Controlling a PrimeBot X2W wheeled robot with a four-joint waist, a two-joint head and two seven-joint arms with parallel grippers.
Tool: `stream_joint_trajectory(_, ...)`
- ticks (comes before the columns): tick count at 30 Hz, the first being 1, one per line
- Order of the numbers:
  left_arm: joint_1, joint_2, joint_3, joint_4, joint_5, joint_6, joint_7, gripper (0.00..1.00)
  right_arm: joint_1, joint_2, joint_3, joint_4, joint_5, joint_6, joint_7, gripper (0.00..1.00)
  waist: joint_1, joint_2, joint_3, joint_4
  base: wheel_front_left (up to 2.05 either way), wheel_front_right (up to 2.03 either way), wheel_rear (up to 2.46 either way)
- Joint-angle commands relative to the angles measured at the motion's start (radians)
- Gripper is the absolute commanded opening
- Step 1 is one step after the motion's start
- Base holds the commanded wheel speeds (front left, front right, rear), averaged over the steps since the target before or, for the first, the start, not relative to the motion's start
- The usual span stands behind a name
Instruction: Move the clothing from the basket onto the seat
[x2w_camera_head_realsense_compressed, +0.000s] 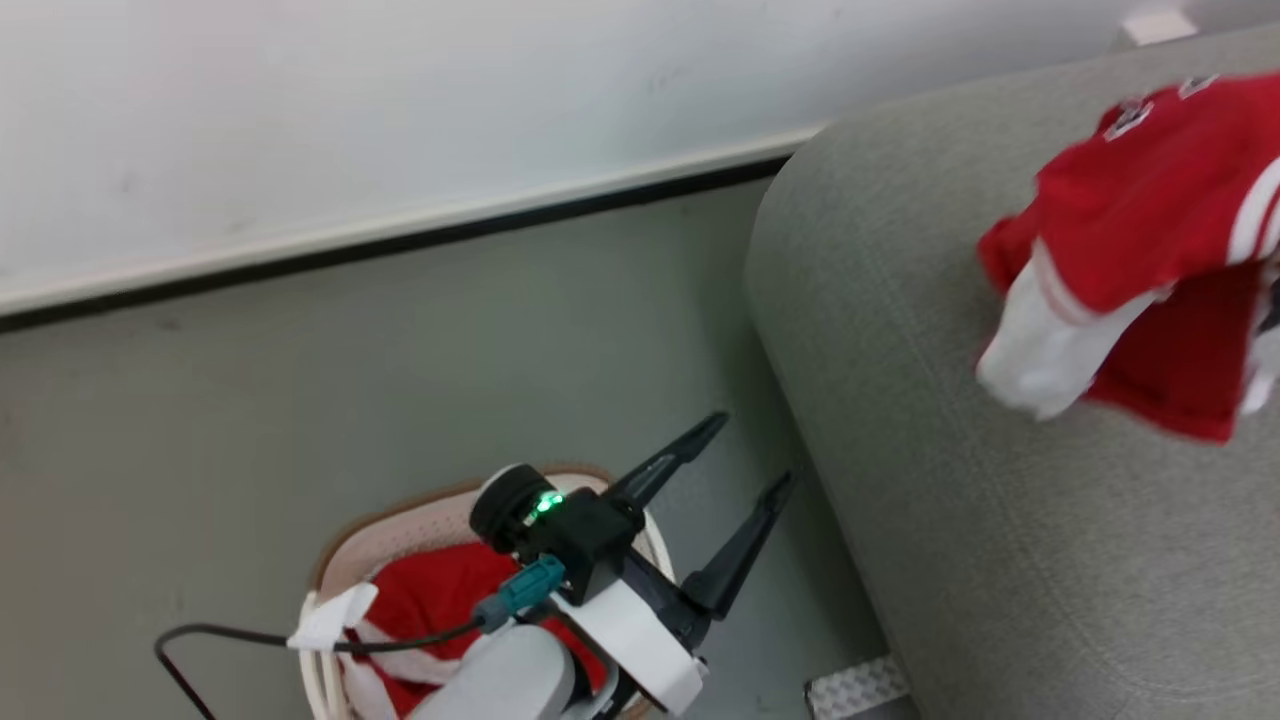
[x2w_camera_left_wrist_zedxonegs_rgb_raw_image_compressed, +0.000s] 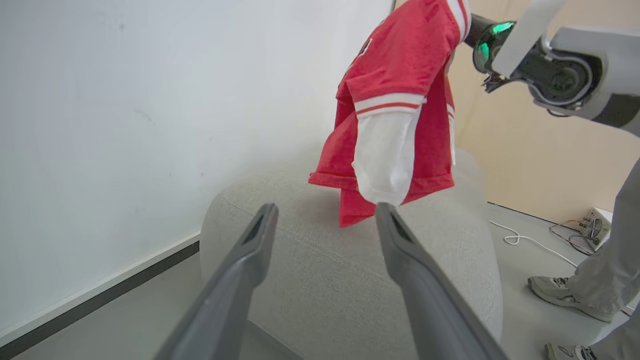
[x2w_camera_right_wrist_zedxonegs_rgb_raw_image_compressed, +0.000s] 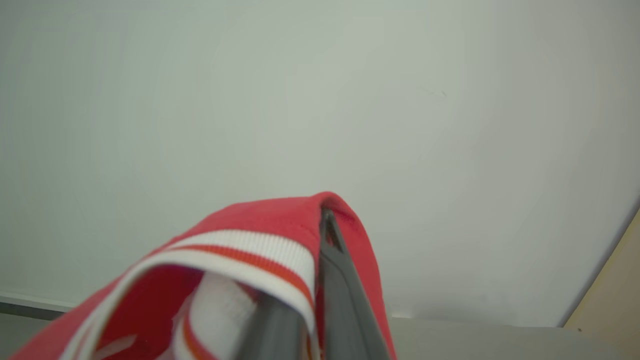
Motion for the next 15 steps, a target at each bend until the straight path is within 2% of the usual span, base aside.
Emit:
stream_joint_trajectory(1,-0.017,0.016,0.001,-0.002,0.017,-0.002,-0.001,1.0,-0.042,-0.015,-0.002,0.012,0.02,-0.002,0.0,0.0,-0.0001,0.0,0.073,0.044,0.0,0.0,0.0)
stream_joint_trajectory(3,-0.036,0.019,-0.011,-0.008,0.015,-0.002,-0.001,1.0,-0.093,-0.077,0.022,0.036,0.0,-0.002,0.013,0.0,-0.0001,0.0,0.116,0.071,0.0,0.0,0.0)
stream_joint_trajectory(10,-0.088,0.036,-0.001,-0.028,0.019,-0.001,-0.001,1.0,-0.259,-0.21,0.015,0.131,0.05,-0.002,0.032,0.0,-0.0001,0.0,0.255,0.146,0.0,0.0,0.0)
stream_joint_trajectory(15,-0.129,0.047,-0.005,-0.039,0.022,-0.001,-0.001,1.0,-0.358,-0.268,0.013,0.241,0.025,-0.002,0.064,0.0,-0.0001,0.0,0.359,0.186,0.0,0.0,0.0)
